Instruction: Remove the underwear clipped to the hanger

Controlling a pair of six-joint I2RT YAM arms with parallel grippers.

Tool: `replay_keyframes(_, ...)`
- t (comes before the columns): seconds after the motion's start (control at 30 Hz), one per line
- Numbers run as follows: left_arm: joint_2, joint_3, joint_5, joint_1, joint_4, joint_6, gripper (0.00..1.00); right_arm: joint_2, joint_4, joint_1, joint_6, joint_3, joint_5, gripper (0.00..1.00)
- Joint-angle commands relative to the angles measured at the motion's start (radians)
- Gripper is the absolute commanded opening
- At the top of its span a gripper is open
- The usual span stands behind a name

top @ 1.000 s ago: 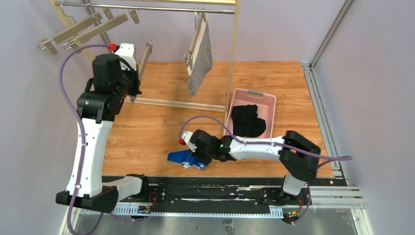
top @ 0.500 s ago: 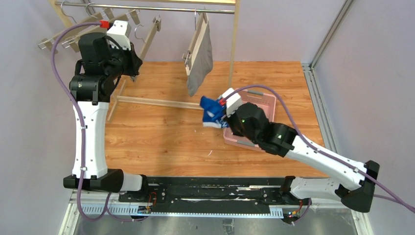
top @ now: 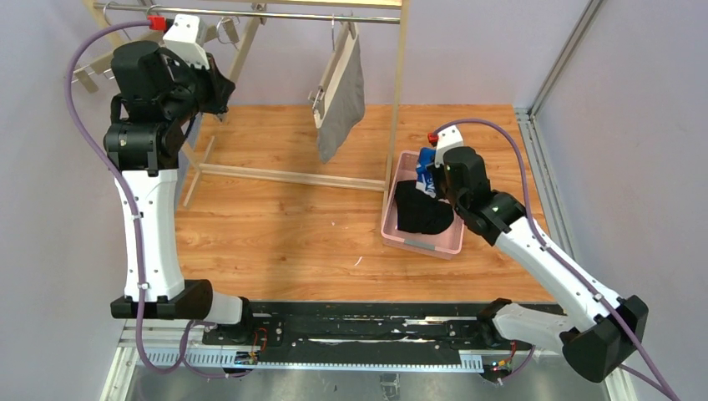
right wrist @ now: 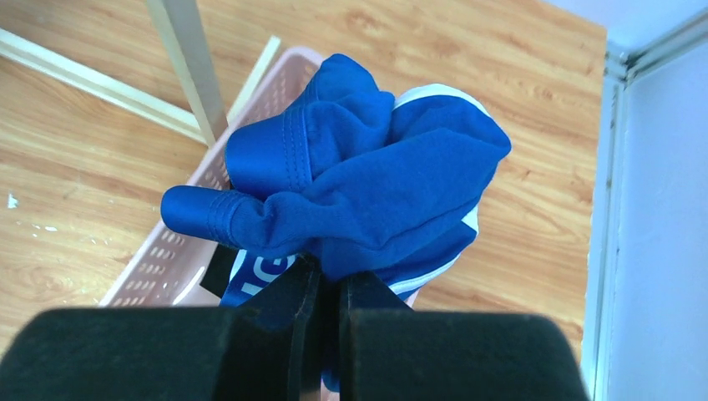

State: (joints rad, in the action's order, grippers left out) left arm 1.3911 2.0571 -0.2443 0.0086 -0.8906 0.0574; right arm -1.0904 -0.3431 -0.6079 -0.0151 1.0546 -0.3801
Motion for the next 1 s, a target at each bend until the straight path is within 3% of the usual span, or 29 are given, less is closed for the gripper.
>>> replay_keyframes(0.0, 0.036, 0.06, -0.031, 0.029, 0.053, -0.02, 0.0, -0.032, 0.035, 0.055, -0.03, -0.053, 0.072, 0.01)
replay_keyframes(0.43, 0.077, 0.021, -0.067, 0.084, 0.182, -0.084, 0.0, -0.151, 0.132, 0.103, -0.065, -0.143, 0.143, 0.01)
replay_keyframes(0.97, 0.131, -0.01, -0.174, 0.125, 0.27, -0.147, 0.0, -0.218, 0.06, 0.111, -0.127, -0.152, 0.155, 0.01)
